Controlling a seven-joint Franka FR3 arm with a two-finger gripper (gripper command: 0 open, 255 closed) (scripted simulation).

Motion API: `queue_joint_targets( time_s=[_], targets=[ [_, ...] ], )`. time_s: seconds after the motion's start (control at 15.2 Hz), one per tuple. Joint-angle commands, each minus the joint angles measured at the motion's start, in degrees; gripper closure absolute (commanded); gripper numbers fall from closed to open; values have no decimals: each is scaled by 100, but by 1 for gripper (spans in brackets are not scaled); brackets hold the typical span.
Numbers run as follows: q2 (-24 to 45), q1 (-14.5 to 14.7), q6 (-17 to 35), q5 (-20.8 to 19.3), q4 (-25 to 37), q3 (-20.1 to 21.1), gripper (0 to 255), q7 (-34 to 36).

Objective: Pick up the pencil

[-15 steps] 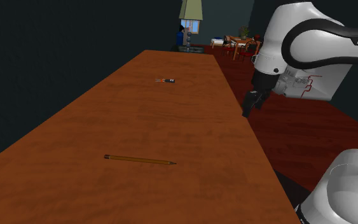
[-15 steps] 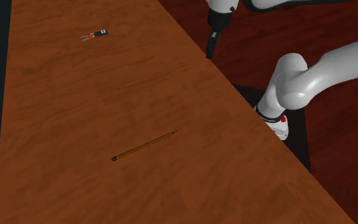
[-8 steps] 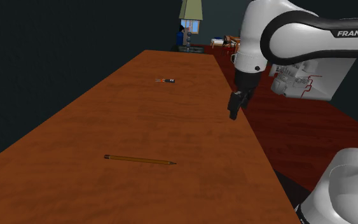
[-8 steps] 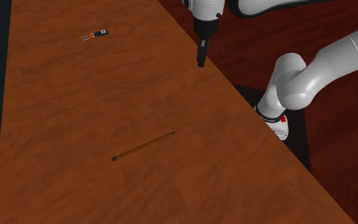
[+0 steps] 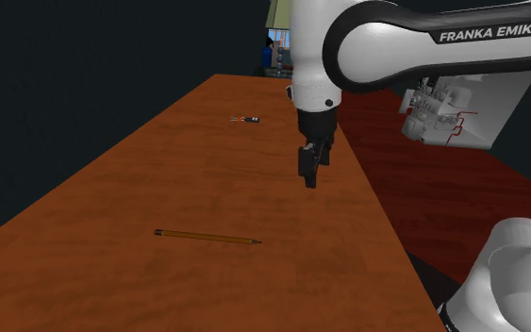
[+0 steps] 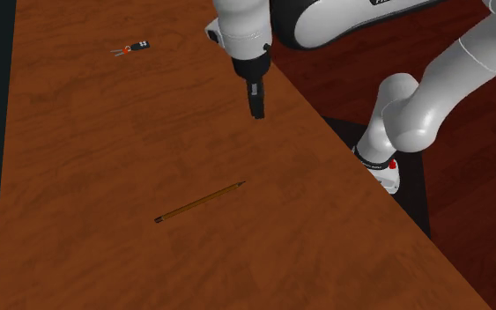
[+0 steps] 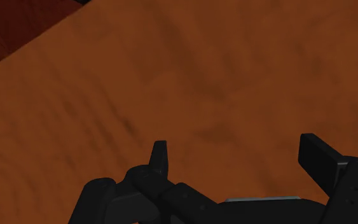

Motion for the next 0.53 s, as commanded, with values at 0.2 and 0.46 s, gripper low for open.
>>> queue_joint_targets(
  time_s=[0.2, 0.46],
  targets=[
    [1020, 313, -511, -162, 1031, 500, 0, 62],
    [1886, 622, -976, -370, 1922, 890, 0, 158]
  ],
)
